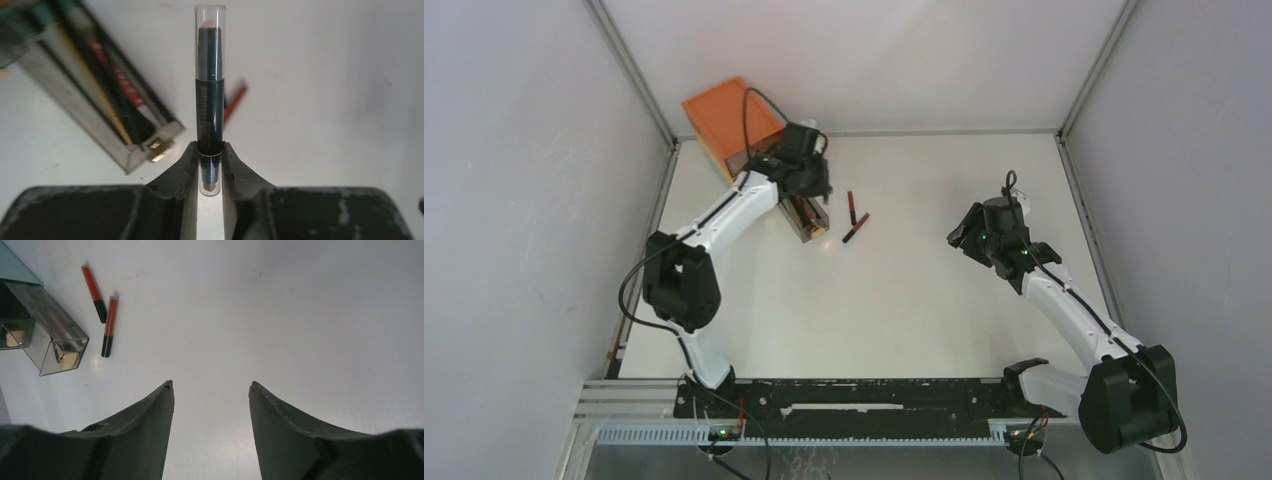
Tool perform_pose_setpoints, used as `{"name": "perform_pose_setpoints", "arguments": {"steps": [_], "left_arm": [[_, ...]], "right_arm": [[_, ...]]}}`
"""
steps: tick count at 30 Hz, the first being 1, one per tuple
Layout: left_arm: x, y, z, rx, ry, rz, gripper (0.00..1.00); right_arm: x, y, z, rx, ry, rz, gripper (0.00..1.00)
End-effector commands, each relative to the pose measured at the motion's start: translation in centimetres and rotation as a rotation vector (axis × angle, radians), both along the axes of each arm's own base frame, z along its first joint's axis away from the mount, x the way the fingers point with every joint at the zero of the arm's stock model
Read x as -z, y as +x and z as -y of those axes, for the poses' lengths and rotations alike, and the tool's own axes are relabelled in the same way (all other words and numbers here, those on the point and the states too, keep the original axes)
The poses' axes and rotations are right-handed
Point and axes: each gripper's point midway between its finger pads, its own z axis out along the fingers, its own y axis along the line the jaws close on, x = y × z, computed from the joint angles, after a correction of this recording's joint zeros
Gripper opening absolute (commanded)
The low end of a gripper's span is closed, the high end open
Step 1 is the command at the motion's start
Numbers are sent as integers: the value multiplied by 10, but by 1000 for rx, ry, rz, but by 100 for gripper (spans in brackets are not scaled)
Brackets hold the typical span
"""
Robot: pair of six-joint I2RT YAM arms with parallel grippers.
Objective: Organize the makeup
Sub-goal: Pick up the makeup from the center of the board, then place the makeup in the drawer, then pick up the lipstick at the center of the board.
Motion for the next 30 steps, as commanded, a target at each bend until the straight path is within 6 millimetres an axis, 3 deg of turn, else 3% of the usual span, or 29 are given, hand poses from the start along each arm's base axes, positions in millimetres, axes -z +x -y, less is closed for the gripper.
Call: {"name": "perform_pose_setpoints", "arguments": {"steps": [1,4,9,10,13,14,18,21,25,30], "left_arm": [[10,22,-51,-278,-95,-15,11],[25,31,-72,-388,-120,-34,12],[39,38,-89,-473,-82,-25,17],[41,39,-91,-479,-75,-27,20],[46,39,-93,-483,-73,-38,56],[46,39,-92,-477,-79,-37,64],[40,40,-86,-448,-106,-5,65],[27,39,-68,-369,-124,52,63],[11,36,-15,-92,-51,148,63],[32,30,40,121,76,105,60]], "right_arm": [[-14,2,2,-20,-10,54,64],[-15,2,1,-26,-7,61,64],[-16,4,-3,-34,7,65,64],[-16,4,-3,-37,11,64,64],[-13,2,-3,-38,7,51,64],[-12,1,-3,-37,3,46,64],[-10,0,-1,-35,-5,40,64],[-9,0,0,-31,-10,36,64],[-7,0,-1,-28,-4,33,63],[-8,-3,0,-24,-6,30,64]]}}
